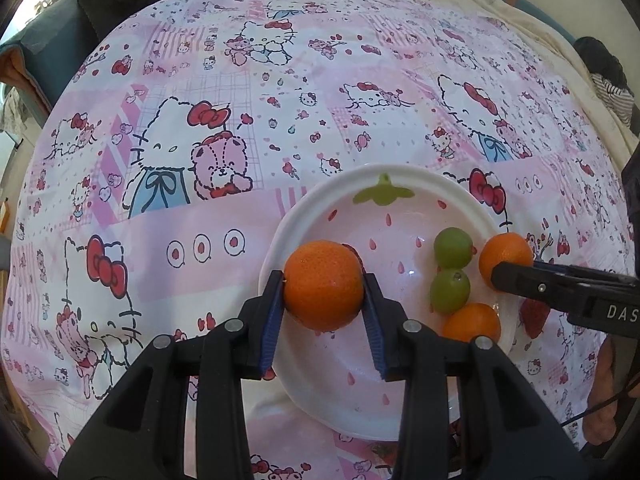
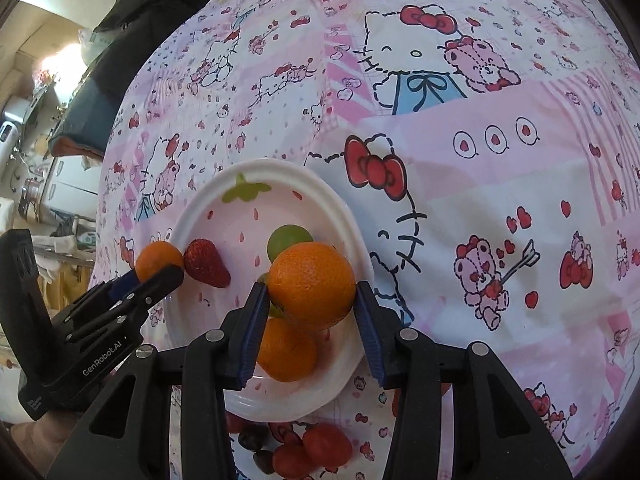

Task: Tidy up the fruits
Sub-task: 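Carry the orange into the plate with the left gripper while the right releases its orange there, then grasp a red tomato with the left gripper while the right grasps another tomato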

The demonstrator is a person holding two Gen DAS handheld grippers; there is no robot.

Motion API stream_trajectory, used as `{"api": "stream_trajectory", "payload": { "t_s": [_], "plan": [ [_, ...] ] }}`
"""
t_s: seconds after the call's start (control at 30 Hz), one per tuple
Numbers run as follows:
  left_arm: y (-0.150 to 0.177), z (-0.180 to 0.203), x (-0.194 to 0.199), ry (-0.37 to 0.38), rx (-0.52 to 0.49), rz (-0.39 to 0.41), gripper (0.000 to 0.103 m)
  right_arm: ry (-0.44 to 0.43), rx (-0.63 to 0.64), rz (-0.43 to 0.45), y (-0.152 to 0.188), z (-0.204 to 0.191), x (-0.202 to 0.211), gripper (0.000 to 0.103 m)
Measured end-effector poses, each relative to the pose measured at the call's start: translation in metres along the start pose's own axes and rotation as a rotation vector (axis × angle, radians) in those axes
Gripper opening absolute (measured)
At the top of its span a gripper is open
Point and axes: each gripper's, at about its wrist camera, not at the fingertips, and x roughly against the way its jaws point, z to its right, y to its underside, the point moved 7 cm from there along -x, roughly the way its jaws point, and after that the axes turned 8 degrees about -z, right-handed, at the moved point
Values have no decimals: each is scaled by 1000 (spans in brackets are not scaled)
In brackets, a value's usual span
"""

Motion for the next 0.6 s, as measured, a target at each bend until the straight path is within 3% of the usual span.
{"api": "stream_trajectory", "payload": {
  "t_s": [0.03,0.1,0.17,0.6],
  "plan": [
    [0,1,0,-3,-6,-2,42,6,5,-1,0,-1,0,47],
    [0,3,3,-4,-11,16,70,-2,19,9,0,-4,3,67],
    [0,2,9,-32,-12,51,78,17,32,27,-2,-7,6,80],
    [-3,-2,30,-11,27,94,79,-1,31,159,-7,-16,56,81]
  ]
}}
